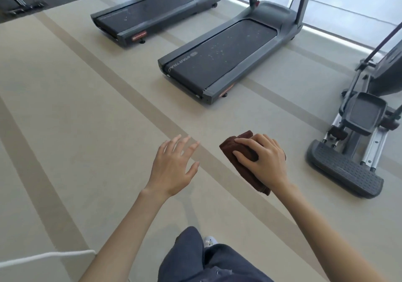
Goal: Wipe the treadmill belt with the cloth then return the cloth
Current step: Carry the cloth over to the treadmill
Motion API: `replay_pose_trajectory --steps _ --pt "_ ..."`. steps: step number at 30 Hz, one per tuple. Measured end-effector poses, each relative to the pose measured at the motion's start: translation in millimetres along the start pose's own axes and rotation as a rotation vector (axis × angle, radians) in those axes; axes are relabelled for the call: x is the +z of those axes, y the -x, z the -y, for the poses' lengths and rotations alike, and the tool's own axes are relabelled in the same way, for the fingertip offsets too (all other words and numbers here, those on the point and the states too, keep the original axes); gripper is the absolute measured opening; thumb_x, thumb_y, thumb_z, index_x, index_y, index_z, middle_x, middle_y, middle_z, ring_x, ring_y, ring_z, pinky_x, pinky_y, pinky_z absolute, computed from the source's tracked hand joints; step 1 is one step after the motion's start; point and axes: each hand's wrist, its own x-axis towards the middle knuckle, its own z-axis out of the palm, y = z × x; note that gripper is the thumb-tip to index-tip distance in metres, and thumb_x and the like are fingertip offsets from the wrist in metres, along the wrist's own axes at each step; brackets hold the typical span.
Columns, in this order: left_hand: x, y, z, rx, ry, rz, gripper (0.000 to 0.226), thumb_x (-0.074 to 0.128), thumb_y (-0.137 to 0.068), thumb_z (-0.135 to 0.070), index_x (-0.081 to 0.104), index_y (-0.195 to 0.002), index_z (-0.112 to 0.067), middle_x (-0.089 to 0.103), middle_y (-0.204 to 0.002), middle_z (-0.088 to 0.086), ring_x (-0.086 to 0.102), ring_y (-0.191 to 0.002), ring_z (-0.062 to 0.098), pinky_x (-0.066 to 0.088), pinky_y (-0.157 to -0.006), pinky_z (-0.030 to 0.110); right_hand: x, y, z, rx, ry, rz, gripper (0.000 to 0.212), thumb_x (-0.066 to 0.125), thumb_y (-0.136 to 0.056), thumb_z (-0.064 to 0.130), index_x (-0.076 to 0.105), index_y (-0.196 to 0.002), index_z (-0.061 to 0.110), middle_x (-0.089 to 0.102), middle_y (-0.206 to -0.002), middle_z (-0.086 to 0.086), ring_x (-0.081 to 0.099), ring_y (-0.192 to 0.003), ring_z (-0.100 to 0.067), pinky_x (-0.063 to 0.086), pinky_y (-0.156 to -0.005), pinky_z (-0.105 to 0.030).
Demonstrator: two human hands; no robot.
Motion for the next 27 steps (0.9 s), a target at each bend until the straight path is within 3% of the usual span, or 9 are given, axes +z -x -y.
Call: replay_pose_trajectory --steps 5,17,27 --pt "14 -78 26 0.025 0.013 0.023 0.053 0.037 -0.088 -0.044 0.045 -0.137 -0.024 0.047 -0.14 0.006 0.038 -0.132 0.027 0.03 -0.107 0.044 31 -61 -34 -0.013 0.007 0.018 0.031 0.056 -0.082 0.047 0.072 -0.099 0.027 0.059 -0.079 0.005 0.058 -0.074 -0.02 0.046 -0.069 -0.034" --pt "12 -319 100 0.167 0.021 0.019 0.052 0.035 -0.087 -0.044 0.05 -0.132 -0.023 0.052 -0.135 0.005 0.045 -0.127 0.027 0.038 -0.1 0.044 89 -270 -99 0.064 0.078 -0.062 0.031 0.056 -0.081 0.048 0.072 -0.098 0.028 0.059 -0.079 0.006 0.057 -0.073 -0.018 0.04 -0.07 -0.027" --pt "29 -454 121 0.195 0.016 0.031 0.052 0.035 -0.086 -0.043 0.053 -0.13 -0.022 0.055 -0.132 0.006 0.049 -0.123 0.027 0.041 -0.098 0.042 120 -382 -170 0.031 0.106 -0.052 0.028 0.06 -0.08 0.045 0.073 -0.094 0.025 0.061 -0.079 0.005 0.059 -0.073 -0.02 0.044 -0.071 -0.031"
